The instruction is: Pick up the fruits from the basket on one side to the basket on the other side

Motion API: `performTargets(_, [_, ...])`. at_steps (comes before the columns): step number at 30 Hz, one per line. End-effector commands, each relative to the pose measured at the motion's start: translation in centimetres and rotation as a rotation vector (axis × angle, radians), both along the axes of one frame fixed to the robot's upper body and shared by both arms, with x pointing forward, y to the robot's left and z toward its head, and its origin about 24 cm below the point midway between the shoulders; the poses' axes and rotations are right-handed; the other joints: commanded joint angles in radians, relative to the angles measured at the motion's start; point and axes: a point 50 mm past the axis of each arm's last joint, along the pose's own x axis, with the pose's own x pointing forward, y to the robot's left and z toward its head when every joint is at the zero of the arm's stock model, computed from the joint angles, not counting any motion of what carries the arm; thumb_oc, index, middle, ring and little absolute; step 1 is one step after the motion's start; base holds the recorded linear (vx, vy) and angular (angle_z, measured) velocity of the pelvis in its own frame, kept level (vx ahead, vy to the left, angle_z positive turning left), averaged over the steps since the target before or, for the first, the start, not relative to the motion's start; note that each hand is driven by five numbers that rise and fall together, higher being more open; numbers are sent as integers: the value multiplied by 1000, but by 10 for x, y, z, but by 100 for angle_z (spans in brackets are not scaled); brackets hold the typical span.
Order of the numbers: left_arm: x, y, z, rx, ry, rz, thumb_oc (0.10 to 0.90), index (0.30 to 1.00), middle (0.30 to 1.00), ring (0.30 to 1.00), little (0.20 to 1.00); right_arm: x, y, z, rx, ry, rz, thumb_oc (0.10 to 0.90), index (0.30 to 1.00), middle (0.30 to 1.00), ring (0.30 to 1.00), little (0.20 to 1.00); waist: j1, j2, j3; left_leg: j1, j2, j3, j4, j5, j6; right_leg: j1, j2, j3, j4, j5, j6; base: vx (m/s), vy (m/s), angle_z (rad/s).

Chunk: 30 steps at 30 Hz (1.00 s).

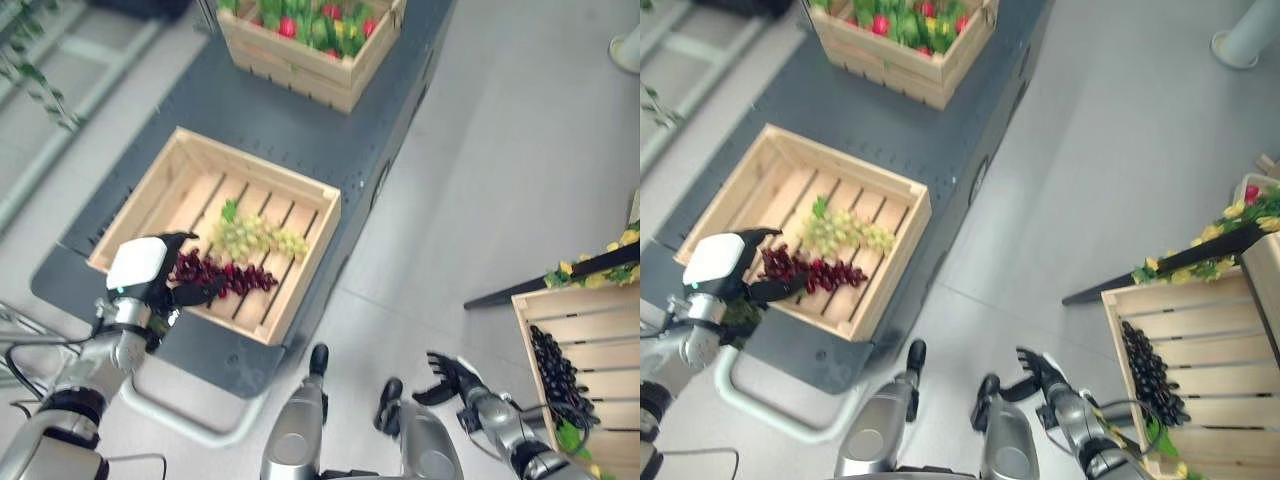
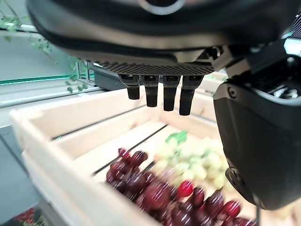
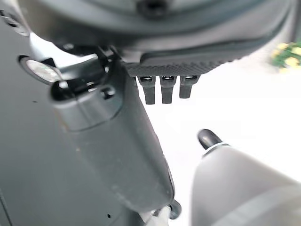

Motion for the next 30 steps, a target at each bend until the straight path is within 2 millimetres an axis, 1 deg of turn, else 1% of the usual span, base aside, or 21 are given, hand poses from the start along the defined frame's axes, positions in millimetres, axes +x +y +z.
performTargets(1, [5, 18, 51, 38, -226, 65, 800, 900, 900, 900, 900, 2, 0, 10, 21, -112, 10, 800, 900, 900, 900, 900, 1, 11, -15, -14, -38, 66, 195, -235, 62, -26, 11, -12, 78, 32, -32, -91, 112, 6])
performTargets(5, [15, 12, 68, 88, -245, 32, 800, 900, 900, 900, 900, 14, -5, 24, 26, -175, 8, 800, 900, 900, 900, 900, -5, 8, 18, -97, -28, 78, 280, -260, 61, -109, 3, -11, 191, -7, -48, -63, 105, 3])
performTargets(8, [19, 12, 83, 109, -264, 30, 800, 900, 900, 900, 900, 16, -9, 28, 9, -190, 23, 800, 900, 900, 900, 900, -10, 6, 21, -162, -19, 94, 326, -270, 65, -177, -5, -15, 248, -21, -56, -67, 88, 7])
performTargets(9, [23, 13, 95, 136, -261, 29, 800, 900, 900, 900, 900, 17, -11, 29, -8, -189, 27, 800, 900, 900, 900, 900, -12, 3, 21, -203, -14, 99, 360, -279, 66, -215, -11, -18, 282, -32, -60, -57, 66, 13])
performTargets(10, [24, 13, 97, 145, -261, 27, 800, 900, 900, 900, 900, 17, -12, 30, -10, -188, 25, 800, 900, 900, 900, 900, -13, 1, 21, -215, -13, 99, 371, -282, 66, -226, -12, -18, 291, -35, -61, -44, 54, 19])
performTargets(13, [32, 8, 115, 221, -228, -1, 800, 900, 900, 900, 900, 17, -22, 32, -31, -189, -2, 800, 900, 900, 900, 900, -18, 0, 21, -277, -12, 99, 419, -297, 67, -284, -17, -17, 336, -48, -65, -20, 56, 17])
performTargets(16, [35, 6, 123, 242, -201, -15, 800, 900, 900, 900, 900, 18, -26, 34, -44, -192, -1, 800, 900, 900, 900, 900, -20, 3, 21, -303, -10, 102, 438, -304, 71, -310, -20, -14, 352, -51, -65, -13, 46, 6])
performTargets(20, [40, -1, 133, 348, -104, -62, 800, 900, 900, 900, 900, 21, -31, 39, -48, -208, 23, 800, 900, 900, 900, 900, -23, 11, 21, -337, -12, 105, 461, -311, 70, -343, -20, -4, 361, -46, -60, -2, 56, 4])
performTargets(25, [44, -9, 147, 411, -59, -91, 800, 900, 900, 900, 900, 27, -28, 47, -27, -252, 45, 800, 900, 900, 900, 900, -29, 15, 21, -355, -9, 109, 466, -312, 70, -360, -20, -1, 358, -39, -54, 2, 32, 2])
performTargets(30, [47, -11, 161, 464, 21, -99, 800, 900, 900, 900, 900, 33, -23, 55, 7, -299, 56, 800, 900, 900, 900, 900, -31, 6, 21, -387, -6, 105, 475, -312, 71, -392, -15, 3, 358, -21, -45, 0, 0, 0])
